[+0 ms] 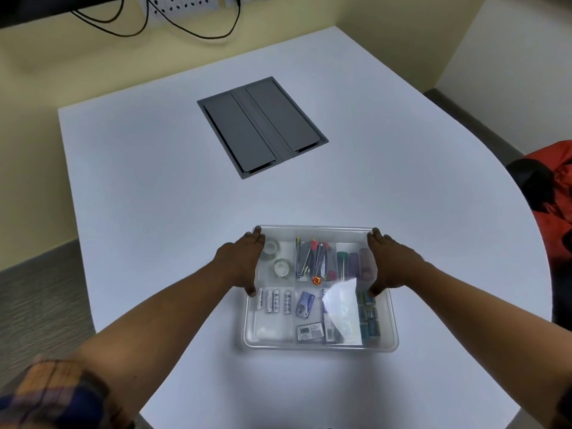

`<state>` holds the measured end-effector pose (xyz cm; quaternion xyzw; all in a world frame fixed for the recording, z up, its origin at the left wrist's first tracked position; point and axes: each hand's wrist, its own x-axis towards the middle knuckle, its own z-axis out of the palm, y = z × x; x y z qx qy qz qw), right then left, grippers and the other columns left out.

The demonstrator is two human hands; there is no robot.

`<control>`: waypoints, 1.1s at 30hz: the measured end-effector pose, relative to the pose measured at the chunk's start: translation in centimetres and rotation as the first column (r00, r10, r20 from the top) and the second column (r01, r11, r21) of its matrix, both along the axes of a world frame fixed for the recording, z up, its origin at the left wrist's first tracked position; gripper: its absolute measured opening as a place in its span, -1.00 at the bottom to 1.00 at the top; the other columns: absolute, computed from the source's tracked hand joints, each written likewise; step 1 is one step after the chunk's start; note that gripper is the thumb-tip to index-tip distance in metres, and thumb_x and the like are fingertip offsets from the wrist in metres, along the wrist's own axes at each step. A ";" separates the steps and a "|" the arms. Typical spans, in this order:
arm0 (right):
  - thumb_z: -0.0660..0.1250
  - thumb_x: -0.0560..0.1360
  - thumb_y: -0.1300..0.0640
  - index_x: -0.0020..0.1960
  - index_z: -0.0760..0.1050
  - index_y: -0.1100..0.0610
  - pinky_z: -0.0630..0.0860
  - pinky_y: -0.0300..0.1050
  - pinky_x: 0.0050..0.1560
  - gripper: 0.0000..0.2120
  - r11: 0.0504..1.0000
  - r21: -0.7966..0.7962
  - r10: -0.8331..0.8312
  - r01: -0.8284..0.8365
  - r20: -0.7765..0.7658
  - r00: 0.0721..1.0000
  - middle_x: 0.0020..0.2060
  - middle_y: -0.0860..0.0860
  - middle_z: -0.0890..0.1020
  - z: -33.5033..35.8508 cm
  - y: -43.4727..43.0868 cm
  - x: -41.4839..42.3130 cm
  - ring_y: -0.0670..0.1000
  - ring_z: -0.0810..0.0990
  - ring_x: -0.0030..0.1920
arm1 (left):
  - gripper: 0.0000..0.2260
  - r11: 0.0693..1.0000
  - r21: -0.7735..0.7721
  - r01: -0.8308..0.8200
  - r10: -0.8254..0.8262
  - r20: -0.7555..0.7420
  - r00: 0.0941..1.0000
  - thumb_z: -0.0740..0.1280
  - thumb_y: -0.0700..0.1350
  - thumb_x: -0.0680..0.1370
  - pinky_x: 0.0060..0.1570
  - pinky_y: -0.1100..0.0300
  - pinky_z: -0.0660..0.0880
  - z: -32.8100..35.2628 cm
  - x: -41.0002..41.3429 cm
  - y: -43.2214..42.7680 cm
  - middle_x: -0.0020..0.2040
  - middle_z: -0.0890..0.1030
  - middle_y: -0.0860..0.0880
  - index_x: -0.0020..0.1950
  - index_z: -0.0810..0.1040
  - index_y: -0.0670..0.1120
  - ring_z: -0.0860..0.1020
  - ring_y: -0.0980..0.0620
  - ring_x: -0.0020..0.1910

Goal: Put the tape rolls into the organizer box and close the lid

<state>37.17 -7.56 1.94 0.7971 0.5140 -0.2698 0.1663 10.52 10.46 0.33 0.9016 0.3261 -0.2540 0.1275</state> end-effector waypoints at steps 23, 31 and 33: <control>0.58 0.17 -0.27 0.55 -0.30 0.24 -0.09 0.16 0.53 0.39 0.999 0.031 0.016 -0.018 0.056 0.998 0.58 0.15 -0.21 -2.1 -0.6 -0.4 0.15 -0.13 0.58 | 0.26 0.987 -0.128 -0.097 0.103 0.040 0.994 0.64 -0.03 0.19 0.43 -0.05 0.25 -1.1 -0.1 0.0 0.55 -0.31 0.03 0.53 -0.28 -0.07 -0.20 0.03 0.54; 0.46 0.29 -0.34 0.58 -0.23 0.16 -0.07 0.14 0.54 0.22 0.985 0.173 -0.003 0.002 0.005 1.000 0.59 0.12 -0.17 0.5 -0.2 -0.9 0.15 -0.16 0.58 | 0.14 0.999 -0.001 -0.035 0.035 0.145 0.989 0.50 0.21 0.30 0.51 0.06 0.04 1.4 0.5 -1.5 0.58 -0.20 -0.08 0.54 -0.22 -0.14 -0.16 -0.03 0.56; 0.36 0.29 -0.45 0.58 -0.18 0.16 -0.10 0.10 0.55 0.20 0.953 0.304 0.004 -0.005 0.004 1.000 0.59 0.11 -0.13 2.0 0.4 -1.4 0.11 -0.18 0.58 | -0.07 0.995 0.095 -0.039 0.011 0.278 0.960 0.25 0.33 0.46 0.52 0.05 -0.03 2.7 1.1 -2.0 0.58 -0.17 -0.09 0.55 -0.18 -0.14 -0.15 -0.02 0.56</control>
